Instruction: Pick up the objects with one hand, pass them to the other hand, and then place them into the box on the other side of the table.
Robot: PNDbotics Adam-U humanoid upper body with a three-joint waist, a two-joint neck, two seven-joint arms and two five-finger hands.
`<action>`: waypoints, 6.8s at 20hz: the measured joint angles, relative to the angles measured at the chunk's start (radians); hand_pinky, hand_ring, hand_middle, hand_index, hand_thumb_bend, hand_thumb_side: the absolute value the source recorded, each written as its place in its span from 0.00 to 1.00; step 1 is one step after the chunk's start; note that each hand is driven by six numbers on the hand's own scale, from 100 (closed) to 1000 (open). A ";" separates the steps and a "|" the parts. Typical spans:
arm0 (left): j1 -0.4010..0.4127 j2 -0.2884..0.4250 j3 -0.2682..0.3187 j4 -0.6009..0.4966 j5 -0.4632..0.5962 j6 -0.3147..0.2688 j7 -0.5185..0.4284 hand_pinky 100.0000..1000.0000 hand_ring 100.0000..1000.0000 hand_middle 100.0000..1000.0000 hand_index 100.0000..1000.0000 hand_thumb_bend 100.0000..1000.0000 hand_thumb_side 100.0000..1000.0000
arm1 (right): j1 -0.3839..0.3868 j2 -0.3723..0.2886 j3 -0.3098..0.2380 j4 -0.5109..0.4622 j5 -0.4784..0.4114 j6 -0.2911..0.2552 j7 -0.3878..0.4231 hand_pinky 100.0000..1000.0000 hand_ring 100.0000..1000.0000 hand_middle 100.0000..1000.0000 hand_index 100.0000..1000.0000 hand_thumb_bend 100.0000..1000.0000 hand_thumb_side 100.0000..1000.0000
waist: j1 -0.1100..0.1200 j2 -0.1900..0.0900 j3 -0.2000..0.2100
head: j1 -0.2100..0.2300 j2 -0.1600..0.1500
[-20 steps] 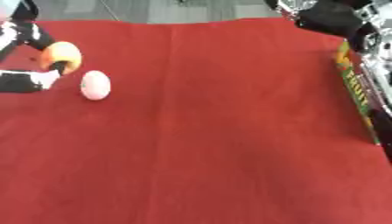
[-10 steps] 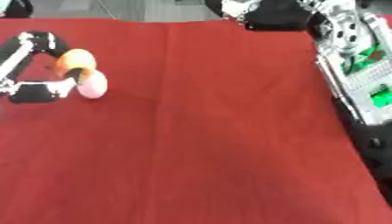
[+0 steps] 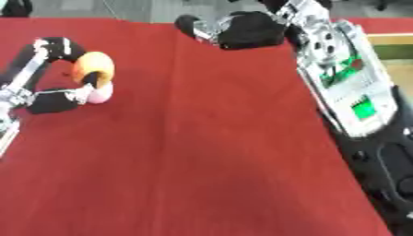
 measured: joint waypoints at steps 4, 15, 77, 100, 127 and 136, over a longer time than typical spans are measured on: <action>0.000 -0.020 -0.008 0.005 0.000 -0.014 0.002 0.67 0.64 0.53 0.45 0.03 0.07 | 0.000 0.014 0.022 0.010 0.018 0.012 0.028 0.77 0.78 0.71 0.76 0.53 0.19 | 0.000 0.000 0.001 | 0.000 0.000; 0.007 -0.031 -0.029 -0.014 -0.008 -0.053 -0.019 0.67 0.64 0.52 0.45 0.03 0.07 | 0.000 0.034 0.055 0.018 0.091 0.018 0.102 0.77 0.79 0.72 0.77 0.59 0.15 | 0.000 0.000 0.004 | 0.001 0.000; -0.001 -0.109 -0.098 -0.112 -0.018 -0.134 -0.039 0.66 0.63 0.52 0.45 0.01 0.08 | -0.020 0.137 0.147 0.147 0.280 -0.021 0.245 0.75 0.78 0.63 0.68 0.28 0.00 | -0.003 0.001 0.037 | -0.031 -0.010; -0.003 -0.126 -0.098 -0.095 -0.021 -0.144 -0.044 0.67 0.64 0.52 0.48 0.04 0.06 | -0.016 0.135 0.137 0.172 0.111 -0.014 0.250 0.69 0.63 0.32 0.36 0.27 0.00 | -0.003 0.001 0.032 | -0.033 -0.010; 0.025 -0.125 -0.084 -0.081 -0.075 -0.133 0.003 0.71 0.71 0.64 0.83 0.73 0.42 | -0.008 0.118 0.113 0.126 0.069 0.007 0.246 0.67 0.60 0.31 0.36 0.26 0.00 | -0.003 0.001 0.030 | -0.036 -0.009; 0.079 -0.084 -0.060 -0.081 -0.079 -0.124 0.024 0.71 0.71 0.64 0.82 0.71 0.40 | 0.002 0.077 0.068 0.095 0.044 0.025 0.206 0.66 0.61 0.31 0.36 0.29 0.00 | -0.003 0.001 0.025 | -0.054 -0.004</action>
